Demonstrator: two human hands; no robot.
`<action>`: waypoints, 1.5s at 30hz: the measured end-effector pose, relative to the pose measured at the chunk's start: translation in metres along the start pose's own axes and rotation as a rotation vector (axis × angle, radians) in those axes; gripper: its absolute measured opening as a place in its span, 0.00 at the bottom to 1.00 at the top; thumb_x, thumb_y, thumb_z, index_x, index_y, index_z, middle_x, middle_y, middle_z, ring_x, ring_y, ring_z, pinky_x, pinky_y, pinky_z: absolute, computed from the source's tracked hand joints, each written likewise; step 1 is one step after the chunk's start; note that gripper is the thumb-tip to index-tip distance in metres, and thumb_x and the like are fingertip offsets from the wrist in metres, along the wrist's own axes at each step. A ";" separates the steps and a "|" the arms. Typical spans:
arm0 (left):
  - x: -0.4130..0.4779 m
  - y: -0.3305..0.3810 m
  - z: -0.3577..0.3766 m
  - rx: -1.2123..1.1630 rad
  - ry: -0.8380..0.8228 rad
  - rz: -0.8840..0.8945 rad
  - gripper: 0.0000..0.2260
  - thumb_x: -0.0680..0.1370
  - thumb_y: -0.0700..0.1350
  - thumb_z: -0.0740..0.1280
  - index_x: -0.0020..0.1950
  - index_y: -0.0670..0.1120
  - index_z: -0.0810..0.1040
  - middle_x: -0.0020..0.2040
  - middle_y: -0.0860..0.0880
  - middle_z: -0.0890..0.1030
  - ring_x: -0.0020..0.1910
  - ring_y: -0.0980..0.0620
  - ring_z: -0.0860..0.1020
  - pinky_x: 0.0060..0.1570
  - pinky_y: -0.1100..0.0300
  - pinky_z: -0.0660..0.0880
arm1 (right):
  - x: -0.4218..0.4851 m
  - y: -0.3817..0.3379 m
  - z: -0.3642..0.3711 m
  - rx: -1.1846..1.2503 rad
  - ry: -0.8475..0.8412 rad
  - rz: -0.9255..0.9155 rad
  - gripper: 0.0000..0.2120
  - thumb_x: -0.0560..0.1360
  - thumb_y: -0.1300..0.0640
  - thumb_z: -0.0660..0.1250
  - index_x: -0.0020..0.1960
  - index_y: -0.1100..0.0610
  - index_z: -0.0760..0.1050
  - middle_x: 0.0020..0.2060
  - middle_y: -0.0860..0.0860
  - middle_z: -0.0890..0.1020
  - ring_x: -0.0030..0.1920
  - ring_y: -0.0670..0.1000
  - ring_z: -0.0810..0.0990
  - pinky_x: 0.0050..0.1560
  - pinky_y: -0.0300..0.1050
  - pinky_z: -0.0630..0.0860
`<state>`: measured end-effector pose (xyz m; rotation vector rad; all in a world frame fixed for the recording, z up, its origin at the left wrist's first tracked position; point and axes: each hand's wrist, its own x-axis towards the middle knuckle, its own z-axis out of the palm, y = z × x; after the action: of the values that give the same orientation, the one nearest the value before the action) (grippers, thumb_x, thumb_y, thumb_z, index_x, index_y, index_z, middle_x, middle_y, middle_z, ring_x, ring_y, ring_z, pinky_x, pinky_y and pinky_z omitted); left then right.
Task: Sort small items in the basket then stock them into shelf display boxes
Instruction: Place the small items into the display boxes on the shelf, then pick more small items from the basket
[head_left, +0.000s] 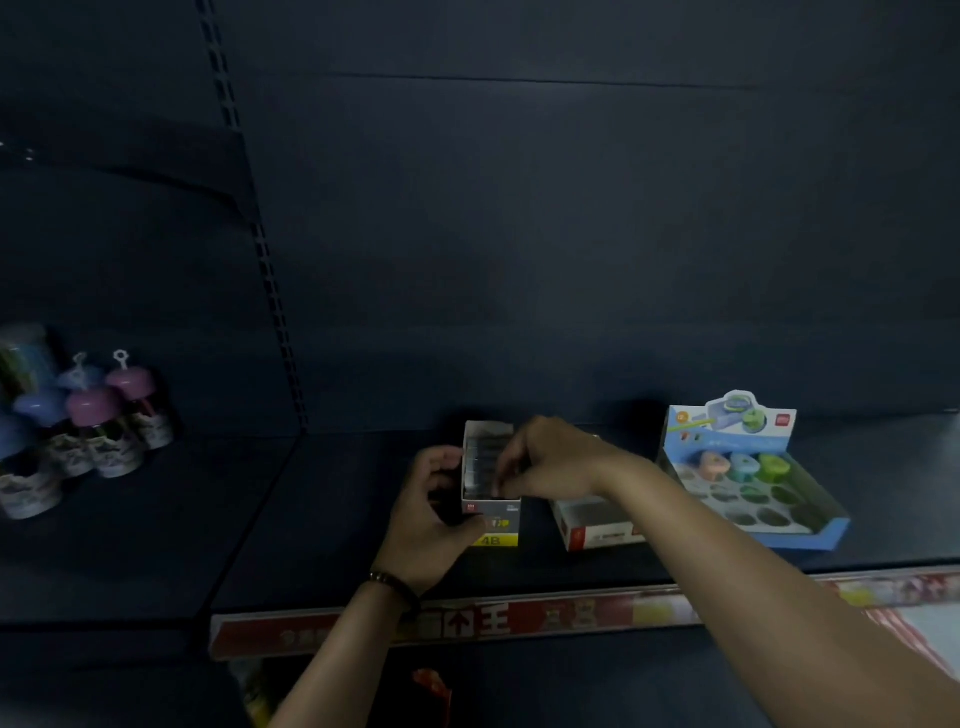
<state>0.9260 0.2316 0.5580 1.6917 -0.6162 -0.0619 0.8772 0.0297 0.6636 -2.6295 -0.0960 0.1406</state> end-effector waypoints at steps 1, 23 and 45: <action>0.000 0.000 0.000 -0.006 -0.002 0.006 0.32 0.67 0.38 0.80 0.66 0.59 0.74 0.65 0.58 0.79 0.63 0.56 0.79 0.63 0.47 0.79 | -0.002 -0.001 -0.001 0.018 -0.001 0.004 0.04 0.78 0.52 0.75 0.50 0.45 0.88 0.34 0.31 0.82 0.38 0.29 0.79 0.39 0.25 0.70; -0.216 0.073 0.213 0.343 -1.027 0.536 0.08 0.81 0.55 0.64 0.59 0.61 0.71 0.59 0.62 0.71 0.55 0.59 0.75 0.53 0.59 0.76 | -0.430 0.071 0.201 0.321 0.825 1.067 0.05 0.80 0.55 0.73 0.45 0.48 0.85 0.37 0.39 0.85 0.38 0.39 0.82 0.43 0.40 0.76; -0.705 0.023 0.572 0.783 -2.214 0.300 0.03 0.83 0.52 0.67 0.55 0.56 0.79 0.50 0.58 0.81 0.47 0.61 0.79 0.48 0.66 0.77 | -0.959 0.089 0.538 0.967 0.916 2.004 0.12 0.81 0.44 0.69 0.58 0.50 0.79 0.46 0.47 0.85 0.42 0.49 0.86 0.46 0.50 0.87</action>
<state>0.1015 0.0166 0.2424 1.5181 -2.6967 -1.8102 -0.1340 0.1199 0.2314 -0.7481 2.1172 -0.2917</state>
